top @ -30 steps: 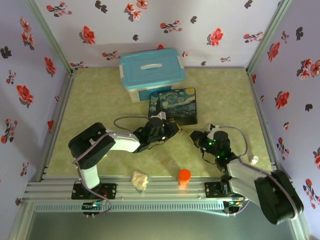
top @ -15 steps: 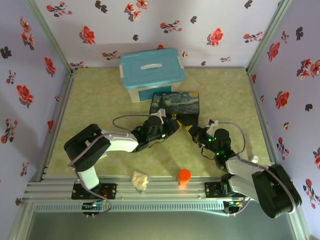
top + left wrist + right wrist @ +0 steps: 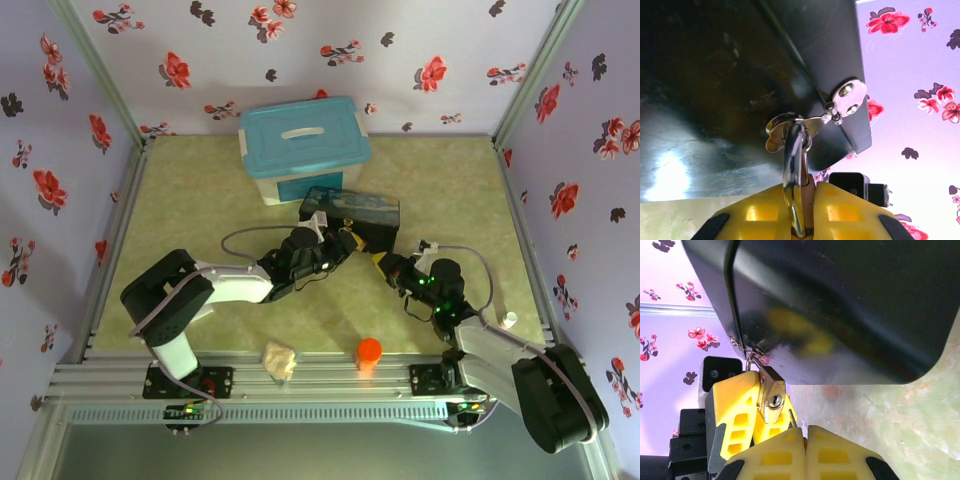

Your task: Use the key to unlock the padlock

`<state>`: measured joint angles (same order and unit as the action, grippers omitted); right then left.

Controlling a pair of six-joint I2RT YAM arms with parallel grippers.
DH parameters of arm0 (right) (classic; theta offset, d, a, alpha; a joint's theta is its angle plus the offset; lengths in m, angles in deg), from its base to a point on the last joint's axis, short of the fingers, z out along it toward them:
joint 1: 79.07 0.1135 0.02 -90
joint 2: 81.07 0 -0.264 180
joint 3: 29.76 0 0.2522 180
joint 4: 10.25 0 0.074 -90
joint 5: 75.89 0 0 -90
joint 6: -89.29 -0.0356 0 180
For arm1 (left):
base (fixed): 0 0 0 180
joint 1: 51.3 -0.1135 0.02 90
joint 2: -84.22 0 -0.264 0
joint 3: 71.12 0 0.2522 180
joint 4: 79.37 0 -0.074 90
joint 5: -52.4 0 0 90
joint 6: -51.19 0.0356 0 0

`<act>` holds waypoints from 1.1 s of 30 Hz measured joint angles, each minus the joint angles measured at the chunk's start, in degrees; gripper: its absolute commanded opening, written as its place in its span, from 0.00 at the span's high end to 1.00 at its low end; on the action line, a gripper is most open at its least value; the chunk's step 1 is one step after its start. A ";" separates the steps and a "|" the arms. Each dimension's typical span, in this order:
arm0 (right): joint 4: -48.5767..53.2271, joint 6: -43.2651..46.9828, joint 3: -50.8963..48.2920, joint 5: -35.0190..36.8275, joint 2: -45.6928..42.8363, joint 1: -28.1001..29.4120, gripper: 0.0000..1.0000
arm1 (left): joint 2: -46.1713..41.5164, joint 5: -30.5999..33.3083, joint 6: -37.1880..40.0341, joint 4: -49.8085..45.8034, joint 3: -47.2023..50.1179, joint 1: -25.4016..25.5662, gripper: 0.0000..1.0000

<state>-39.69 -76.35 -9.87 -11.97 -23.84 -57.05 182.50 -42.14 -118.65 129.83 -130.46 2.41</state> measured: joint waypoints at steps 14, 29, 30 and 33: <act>-8.85 -2.62 0.00 -0.74 5.05 0.00 1.00 | 0.00 0.00 -0.87 0.37 0.00 0.00 1.00; -8.81 -2.58 0.02 -1.14 4.70 0.00 1.00 | 0.02 -0.02 -1.31 0.85 0.00 0.00 1.00; -8.83 -2.58 0.02 -1.14 4.70 0.00 1.00 | 0.02 -0.02 -1.33 0.96 0.00 0.00 1.00; -8.83 -2.58 0.02 -1.14 4.70 0.11 1.00 | 0.13 -0.02 -1.53 1.36 0.00 0.00 1.00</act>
<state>-48.52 -78.93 -9.85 -13.11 -19.14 -56.94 182.63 -42.16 -120.18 131.19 -130.46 2.41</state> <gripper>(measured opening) 0.042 0.120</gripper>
